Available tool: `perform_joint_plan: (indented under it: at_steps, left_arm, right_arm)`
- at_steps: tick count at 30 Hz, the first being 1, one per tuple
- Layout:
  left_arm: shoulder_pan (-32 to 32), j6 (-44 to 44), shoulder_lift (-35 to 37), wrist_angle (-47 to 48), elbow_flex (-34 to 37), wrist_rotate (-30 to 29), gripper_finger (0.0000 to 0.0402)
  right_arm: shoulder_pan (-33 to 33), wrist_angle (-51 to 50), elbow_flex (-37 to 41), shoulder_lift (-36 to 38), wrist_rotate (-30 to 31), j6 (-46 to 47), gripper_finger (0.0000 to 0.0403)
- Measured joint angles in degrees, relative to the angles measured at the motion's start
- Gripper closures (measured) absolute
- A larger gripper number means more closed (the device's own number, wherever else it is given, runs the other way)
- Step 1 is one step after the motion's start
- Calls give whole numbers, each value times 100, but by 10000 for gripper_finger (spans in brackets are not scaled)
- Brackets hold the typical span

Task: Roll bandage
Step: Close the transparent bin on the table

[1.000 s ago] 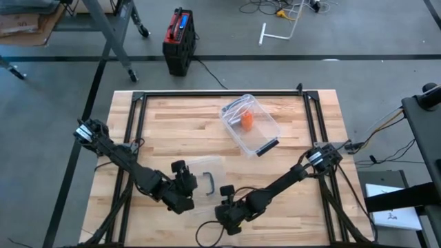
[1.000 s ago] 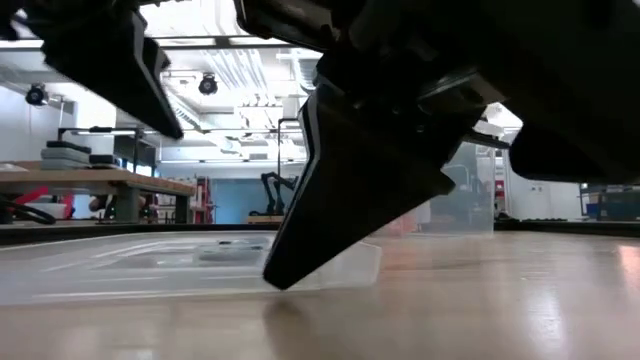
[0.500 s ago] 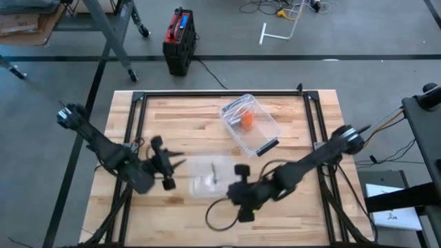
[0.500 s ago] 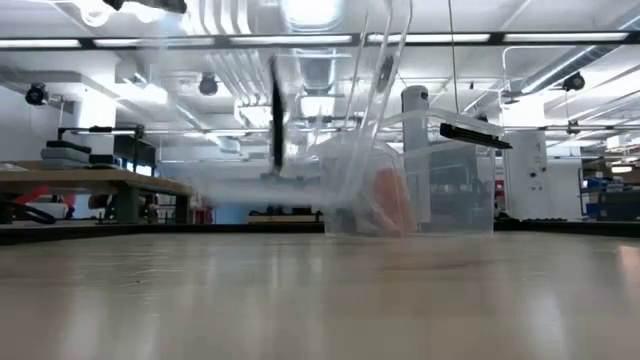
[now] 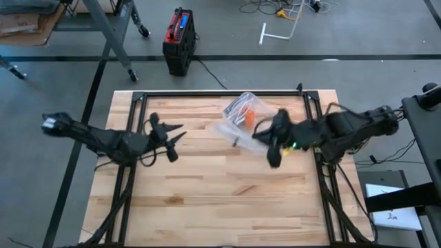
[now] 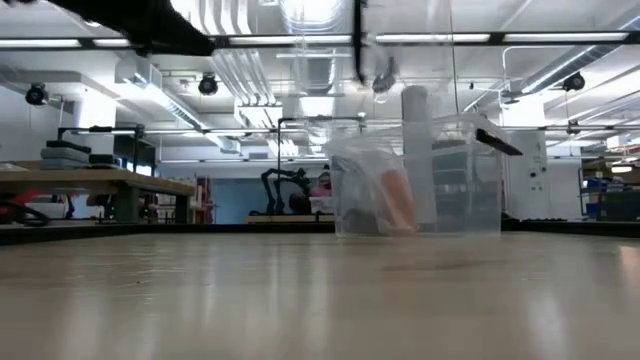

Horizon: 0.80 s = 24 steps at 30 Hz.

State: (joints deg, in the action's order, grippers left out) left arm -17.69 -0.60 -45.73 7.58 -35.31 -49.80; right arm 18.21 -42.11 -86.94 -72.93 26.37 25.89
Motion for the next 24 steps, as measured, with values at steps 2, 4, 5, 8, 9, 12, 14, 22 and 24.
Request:
perform_joint_plan:
  at_steps: [2, 4, 5, 8, 9, 12, 14, 22, 24]
  left_arm:
    - [585, 372, -14, -925, 272, 1043, 274]
    - [1168, 557, -123, -1644, 459, 1968, 271]
    - [1437, 595, -214, -1955, 496, 2391, 269]
    - [2073, 611, -584, -2474, 516, 3359, 265]
    - [2199, 611, -732, -2592, 495, 3672, 264]
    - [2321, 623, -1235, -2825, 301, 4385, 260]
    - [2277, 665, -1604, -2863, 109, 4692, 257]
    - [1732, 665, -3471, -2840, -814, 5239, 256]
    - [1611, 762, -3927, -2821, -1131, 5239, 255]
  right_arm:
    - [-193, 15, 193, 290, 14, 200, 402]
    - [-325, -4, 423, 538, 4, 402, 402]
    - [-383, -17, 531, 664, 1, 485, 402]
    - [-518, -143, 864, 1009, 65, 755, 402]
    - [-551, -224, 977, 1109, 70, 805, 402]
    - [-570, -416, 1341, 1289, 83, 931, 402]
    - [-524, -490, 1573, 1362, 48, 862, 402]
    - [110, -593, 2207, 1268, 11, 826, 402]
    - [278, -696, 2221, 1175, 19, 906, 402]
